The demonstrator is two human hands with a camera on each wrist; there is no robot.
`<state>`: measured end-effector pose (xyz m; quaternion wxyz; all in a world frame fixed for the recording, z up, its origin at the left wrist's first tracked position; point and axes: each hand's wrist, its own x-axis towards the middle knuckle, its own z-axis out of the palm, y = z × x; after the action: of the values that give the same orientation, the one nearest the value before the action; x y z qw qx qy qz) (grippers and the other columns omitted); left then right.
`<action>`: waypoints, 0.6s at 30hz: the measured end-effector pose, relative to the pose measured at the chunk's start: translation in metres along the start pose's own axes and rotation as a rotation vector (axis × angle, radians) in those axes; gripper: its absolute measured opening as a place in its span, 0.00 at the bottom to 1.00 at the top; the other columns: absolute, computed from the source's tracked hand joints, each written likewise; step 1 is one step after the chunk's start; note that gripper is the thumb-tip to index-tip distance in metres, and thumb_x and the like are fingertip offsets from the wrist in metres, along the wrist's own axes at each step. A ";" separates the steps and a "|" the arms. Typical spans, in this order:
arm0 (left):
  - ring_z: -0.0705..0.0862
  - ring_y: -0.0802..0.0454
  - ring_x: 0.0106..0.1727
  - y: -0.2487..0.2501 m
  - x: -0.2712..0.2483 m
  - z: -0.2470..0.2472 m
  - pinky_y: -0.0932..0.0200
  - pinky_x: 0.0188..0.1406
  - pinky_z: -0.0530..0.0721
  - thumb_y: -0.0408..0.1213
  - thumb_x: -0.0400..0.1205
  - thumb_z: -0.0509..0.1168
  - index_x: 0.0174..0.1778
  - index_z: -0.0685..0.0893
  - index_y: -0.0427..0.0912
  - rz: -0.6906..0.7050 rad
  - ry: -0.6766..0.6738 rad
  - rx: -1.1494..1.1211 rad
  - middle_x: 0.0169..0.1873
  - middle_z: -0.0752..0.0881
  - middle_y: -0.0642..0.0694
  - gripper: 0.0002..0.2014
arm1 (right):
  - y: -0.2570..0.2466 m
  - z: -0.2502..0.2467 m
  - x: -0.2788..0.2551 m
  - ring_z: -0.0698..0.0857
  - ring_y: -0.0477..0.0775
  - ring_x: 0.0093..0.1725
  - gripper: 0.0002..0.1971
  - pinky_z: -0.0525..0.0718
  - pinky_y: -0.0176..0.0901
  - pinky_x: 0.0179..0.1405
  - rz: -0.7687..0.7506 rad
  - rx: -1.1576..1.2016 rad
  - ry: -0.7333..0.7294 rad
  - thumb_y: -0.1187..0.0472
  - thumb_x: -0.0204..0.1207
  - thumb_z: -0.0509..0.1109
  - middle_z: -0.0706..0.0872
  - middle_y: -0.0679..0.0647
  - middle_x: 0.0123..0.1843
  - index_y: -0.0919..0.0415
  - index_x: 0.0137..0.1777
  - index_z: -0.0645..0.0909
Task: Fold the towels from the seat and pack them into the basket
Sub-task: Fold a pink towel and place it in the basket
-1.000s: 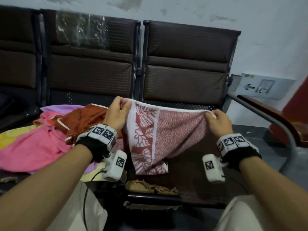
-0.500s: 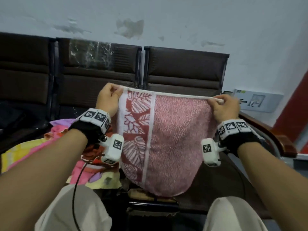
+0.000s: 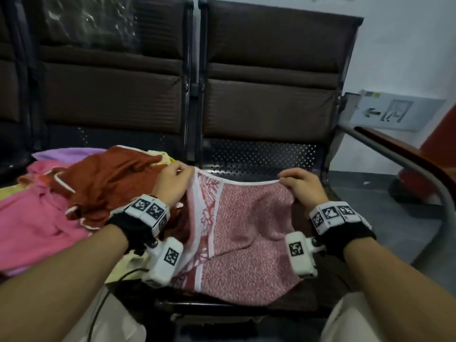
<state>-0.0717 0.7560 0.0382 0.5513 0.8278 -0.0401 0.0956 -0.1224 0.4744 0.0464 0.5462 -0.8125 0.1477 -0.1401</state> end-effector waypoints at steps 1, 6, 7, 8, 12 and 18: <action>0.79 0.55 0.39 -0.004 0.001 0.004 0.60 0.39 0.74 0.39 0.80 0.64 0.36 0.82 0.43 0.027 -0.040 0.014 0.32 0.82 0.54 0.08 | 0.002 0.004 -0.001 0.81 0.52 0.40 0.08 0.78 0.42 0.41 -0.033 -0.010 -0.062 0.68 0.72 0.74 0.89 0.60 0.42 0.55 0.36 0.87; 0.81 0.59 0.31 -0.006 0.002 0.017 0.65 0.34 0.77 0.39 0.78 0.70 0.42 0.86 0.41 0.055 -0.143 -0.068 0.29 0.85 0.49 0.05 | -0.005 0.015 -0.008 0.81 0.54 0.38 0.09 0.85 0.36 0.35 0.050 0.266 -0.489 0.67 0.76 0.67 0.83 0.63 0.39 0.62 0.44 0.90; 0.82 0.58 0.33 -0.005 0.000 0.020 0.63 0.37 0.78 0.38 0.78 0.70 0.45 0.87 0.41 0.055 -0.169 -0.081 0.31 0.86 0.46 0.05 | -0.006 0.018 -0.008 0.82 0.57 0.38 0.11 0.87 0.39 0.35 0.114 0.364 -0.555 0.69 0.75 0.64 0.83 0.65 0.40 0.65 0.48 0.89; 0.83 0.56 0.36 -0.003 -0.002 0.022 0.62 0.40 0.79 0.38 0.78 0.70 0.46 0.87 0.43 0.067 -0.191 -0.084 0.34 0.87 0.44 0.04 | -0.006 0.021 -0.009 0.86 0.58 0.38 0.13 0.88 0.41 0.37 0.153 0.407 -0.591 0.71 0.75 0.62 0.85 0.65 0.39 0.68 0.52 0.87; 0.81 0.68 0.32 0.005 -0.004 0.029 0.76 0.29 0.75 0.39 0.81 0.67 0.48 0.87 0.47 0.127 -0.244 -0.046 0.36 0.87 0.53 0.05 | 0.001 0.032 -0.016 0.87 0.54 0.38 0.08 0.86 0.48 0.40 -0.200 -0.104 -0.543 0.71 0.76 0.69 0.89 0.61 0.40 0.59 0.46 0.86; 0.83 0.64 0.34 0.008 -0.007 0.031 0.75 0.28 0.76 0.38 0.78 0.70 0.48 0.89 0.48 0.141 -0.284 -0.105 0.38 0.89 0.50 0.05 | -0.015 0.048 -0.021 0.83 0.42 0.37 0.12 0.79 0.41 0.41 -0.578 -0.219 -0.439 0.48 0.75 0.71 0.85 0.46 0.36 0.53 0.33 0.81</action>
<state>-0.0766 0.7242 0.0322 0.5745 0.7983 -0.1804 0.0140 -0.1218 0.5292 0.0413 0.4127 -0.8850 -0.1939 -0.0944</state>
